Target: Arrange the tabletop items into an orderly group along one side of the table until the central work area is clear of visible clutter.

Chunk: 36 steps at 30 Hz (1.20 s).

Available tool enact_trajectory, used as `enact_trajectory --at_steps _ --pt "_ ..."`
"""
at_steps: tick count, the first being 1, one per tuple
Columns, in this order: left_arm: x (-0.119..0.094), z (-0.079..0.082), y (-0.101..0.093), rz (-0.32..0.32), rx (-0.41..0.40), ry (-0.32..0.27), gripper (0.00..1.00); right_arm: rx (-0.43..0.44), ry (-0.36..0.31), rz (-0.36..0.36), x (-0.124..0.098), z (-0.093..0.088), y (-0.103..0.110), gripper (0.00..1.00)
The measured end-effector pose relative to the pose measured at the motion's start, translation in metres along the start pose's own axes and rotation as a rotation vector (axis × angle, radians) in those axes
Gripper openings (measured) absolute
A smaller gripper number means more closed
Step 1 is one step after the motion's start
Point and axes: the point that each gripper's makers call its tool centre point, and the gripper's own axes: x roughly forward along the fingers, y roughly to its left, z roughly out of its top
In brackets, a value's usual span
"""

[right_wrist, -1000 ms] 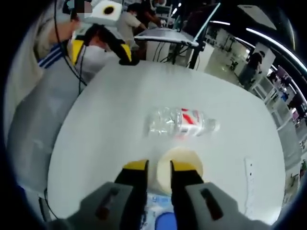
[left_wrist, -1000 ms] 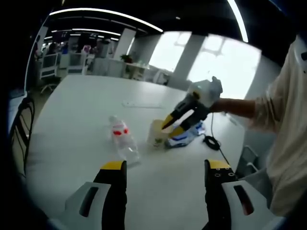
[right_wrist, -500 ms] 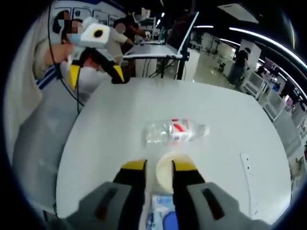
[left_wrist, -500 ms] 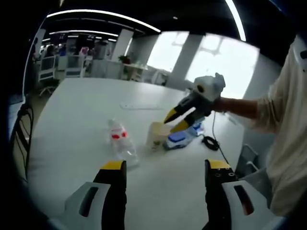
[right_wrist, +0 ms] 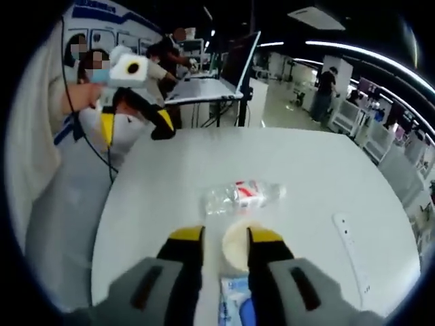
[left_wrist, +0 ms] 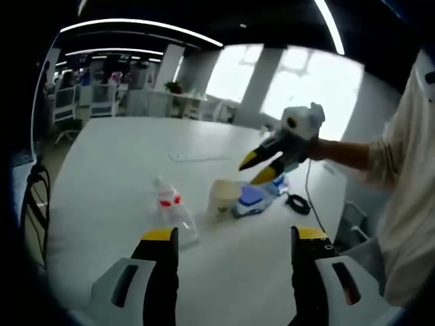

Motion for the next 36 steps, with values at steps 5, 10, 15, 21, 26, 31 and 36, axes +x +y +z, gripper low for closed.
enact_trajectory --at_steps 5,10,15,21,26,31,36 --pt "0.000 0.005 -0.003 -0.004 0.013 0.001 0.64 0.037 -0.025 -0.011 -0.009 0.005 -0.001 0.25" --pt "0.001 0.011 -0.006 -0.012 0.029 0.001 0.64 0.063 -0.045 -0.027 -0.017 0.008 -0.003 0.28" --pt "0.002 0.017 -0.008 -0.017 0.040 0.000 0.64 0.126 -0.076 -0.042 -0.025 0.012 -0.007 0.32" --pt "0.002 0.023 -0.012 -0.030 0.055 0.003 0.64 0.207 -0.124 -0.058 -0.035 0.018 -0.011 0.33" --pt "0.001 0.028 -0.015 -0.037 0.069 0.004 0.64 0.286 -0.162 -0.066 -0.041 0.023 -0.017 0.33" --pt "0.000 0.032 -0.017 -0.044 0.083 0.006 0.64 0.380 -0.216 -0.074 -0.045 0.033 -0.026 0.35" --pt "-0.003 0.037 -0.017 -0.047 0.092 -0.002 0.64 0.485 -0.270 -0.087 -0.047 0.043 -0.033 0.36"
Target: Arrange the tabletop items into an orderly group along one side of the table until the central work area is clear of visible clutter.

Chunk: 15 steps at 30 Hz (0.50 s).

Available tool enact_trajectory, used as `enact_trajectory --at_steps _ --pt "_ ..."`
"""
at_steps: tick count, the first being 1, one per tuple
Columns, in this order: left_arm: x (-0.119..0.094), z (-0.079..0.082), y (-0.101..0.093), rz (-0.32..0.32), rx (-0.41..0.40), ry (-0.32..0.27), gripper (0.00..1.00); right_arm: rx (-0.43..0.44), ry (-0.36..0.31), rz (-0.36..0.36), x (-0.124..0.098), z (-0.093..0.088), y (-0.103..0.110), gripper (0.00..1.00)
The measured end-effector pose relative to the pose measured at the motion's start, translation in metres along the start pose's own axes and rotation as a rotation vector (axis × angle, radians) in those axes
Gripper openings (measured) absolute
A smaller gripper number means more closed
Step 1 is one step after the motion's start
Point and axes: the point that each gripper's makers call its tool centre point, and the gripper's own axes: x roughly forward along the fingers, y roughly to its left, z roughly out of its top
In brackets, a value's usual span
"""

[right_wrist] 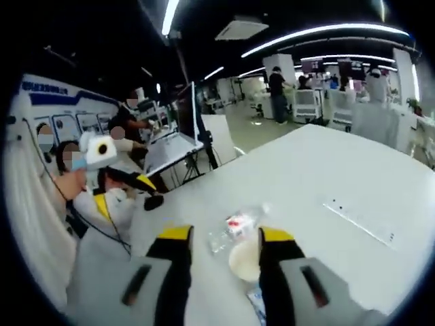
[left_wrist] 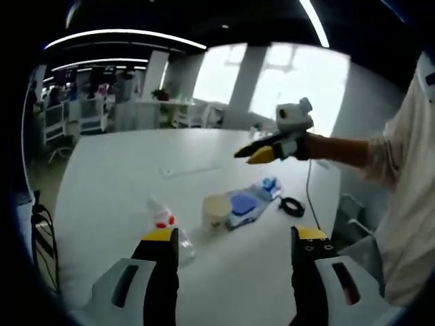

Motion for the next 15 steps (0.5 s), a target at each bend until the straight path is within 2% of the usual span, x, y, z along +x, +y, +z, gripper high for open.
enact_trajectory --at_steps 4,11,15 --pt "-0.002 0.001 0.000 -0.002 0.005 0.000 0.64 0.106 -0.007 -0.002 0.003 0.003 -0.001 0.36" --pt "-0.005 0.001 -0.003 -0.012 0.012 0.003 0.63 0.147 0.016 0.006 0.018 0.010 0.003 0.39" --pt "-0.008 0.000 -0.003 -0.014 0.013 0.005 0.63 0.239 0.000 0.011 0.027 0.017 0.003 0.38"
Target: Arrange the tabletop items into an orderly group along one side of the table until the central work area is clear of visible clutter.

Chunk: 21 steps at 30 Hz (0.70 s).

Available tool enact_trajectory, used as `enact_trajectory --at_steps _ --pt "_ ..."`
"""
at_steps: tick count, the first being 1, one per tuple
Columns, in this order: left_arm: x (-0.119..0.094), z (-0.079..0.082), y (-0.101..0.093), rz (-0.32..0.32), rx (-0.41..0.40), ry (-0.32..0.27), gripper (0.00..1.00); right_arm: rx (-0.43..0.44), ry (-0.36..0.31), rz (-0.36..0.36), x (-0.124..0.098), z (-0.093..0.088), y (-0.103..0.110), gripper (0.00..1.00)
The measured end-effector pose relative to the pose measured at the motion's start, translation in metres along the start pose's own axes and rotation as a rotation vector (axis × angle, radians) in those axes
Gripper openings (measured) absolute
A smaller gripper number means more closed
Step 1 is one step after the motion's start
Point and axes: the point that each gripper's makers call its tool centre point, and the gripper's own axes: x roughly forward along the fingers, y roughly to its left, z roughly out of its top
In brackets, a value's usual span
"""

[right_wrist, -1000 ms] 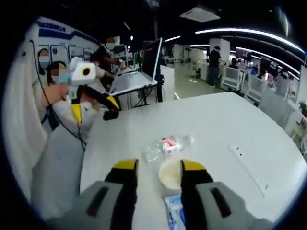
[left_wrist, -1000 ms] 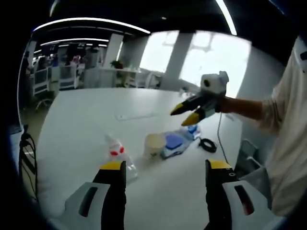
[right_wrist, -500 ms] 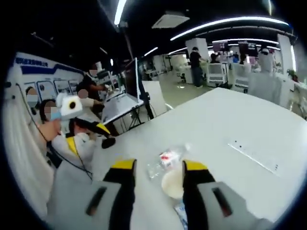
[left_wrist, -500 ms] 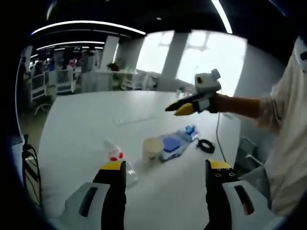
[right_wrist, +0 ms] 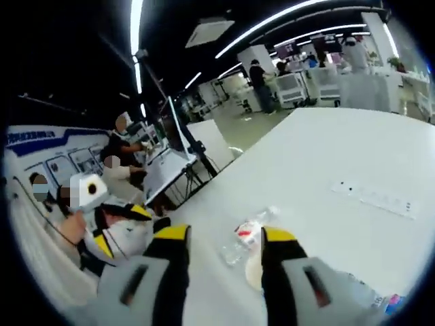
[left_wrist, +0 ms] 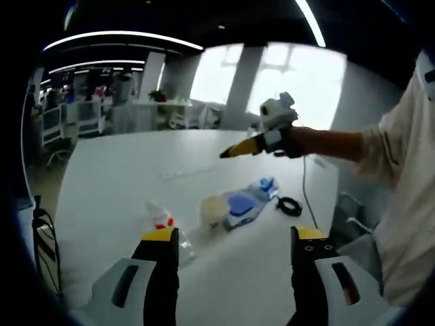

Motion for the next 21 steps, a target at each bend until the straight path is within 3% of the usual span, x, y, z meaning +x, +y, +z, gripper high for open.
enact_trajectory --at_steps 7,16,21 --pt "-0.006 0.000 0.002 0.003 -0.004 -0.005 0.63 0.073 -0.008 -0.005 0.017 0.010 -0.011 0.38" --pt "-0.011 -0.003 0.005 0.010 -0.008 -0.005 0.63 0.231 -0.030 -0.024 0.039 0.021 -0.025 0.37" --pt "-0.013 -0.004 0.009 0.013 -0.011 -0.009 0.63 0.260 0.011 -0.060 0.056 0.016 -0.043 0.36"
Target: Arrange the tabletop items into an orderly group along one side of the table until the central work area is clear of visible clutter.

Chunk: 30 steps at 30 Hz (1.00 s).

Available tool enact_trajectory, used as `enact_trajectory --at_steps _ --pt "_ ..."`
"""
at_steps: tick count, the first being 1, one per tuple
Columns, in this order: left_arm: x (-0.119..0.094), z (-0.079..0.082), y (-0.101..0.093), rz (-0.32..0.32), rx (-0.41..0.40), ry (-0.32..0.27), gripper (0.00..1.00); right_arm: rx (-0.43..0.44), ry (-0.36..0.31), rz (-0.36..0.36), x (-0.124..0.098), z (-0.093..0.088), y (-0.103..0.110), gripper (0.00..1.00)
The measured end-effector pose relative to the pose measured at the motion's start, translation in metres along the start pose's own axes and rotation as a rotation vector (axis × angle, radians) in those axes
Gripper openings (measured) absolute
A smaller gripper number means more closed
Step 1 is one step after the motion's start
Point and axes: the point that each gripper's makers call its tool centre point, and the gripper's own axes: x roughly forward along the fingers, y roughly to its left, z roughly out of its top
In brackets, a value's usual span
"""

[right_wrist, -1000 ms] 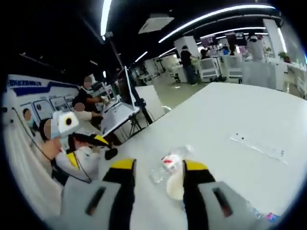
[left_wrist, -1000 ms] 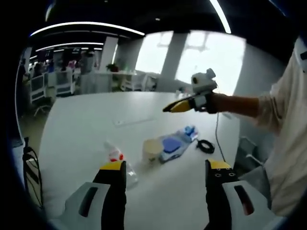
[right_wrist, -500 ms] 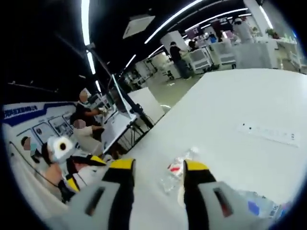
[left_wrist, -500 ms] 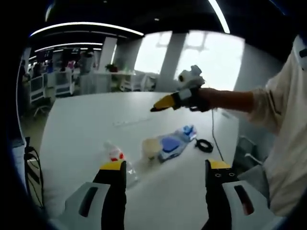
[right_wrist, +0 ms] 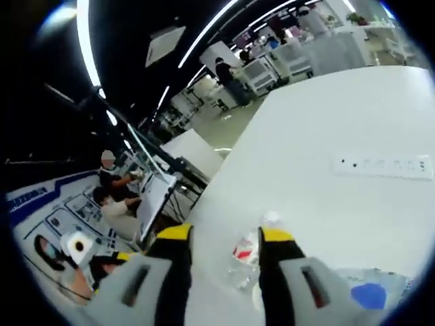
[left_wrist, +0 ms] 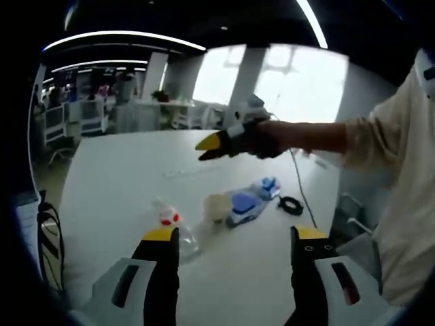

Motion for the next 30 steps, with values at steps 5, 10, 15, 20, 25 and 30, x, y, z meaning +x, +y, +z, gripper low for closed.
enact_trajectory --at_steps 5,10,15,20,25,30 --pt "-0.002 -0.003 0.004 0.004 -0.005 0.001 0.63 0.060 0.017 -0.022 0.020 0.002 -0.014 0.36" --pt "-0.002 -0.008 0.009 0.008 -0.011 0.005 0.63 0.092 0.051 -0.053 0.039 -0.002 -0.024 0.35" --pt "-0.002 -0.011 0.015 0.010 -0.020 0.005 0.63 0.130 0.073 -0.072 0.058 -0.005 -0.035 0.34" --pt "-0.002 -0.014 0.019 0.014 -0.028 0.004 0.63 0.146 0.100 -0.102 0.073 -0.010 -0.046 0.34" --pt "-0.001 -0.018 0.022 0.014 -0.037 -0.003 0.62 0.172 0.127 -0.121 0.087 -0.014 -0.057 0.32" --pt "0.001 -0.024 0.024 0.013 -0.051 -0.009 0.62 0.199 0.148 -0.139 0.099 -0.020 -0.067 0.32"
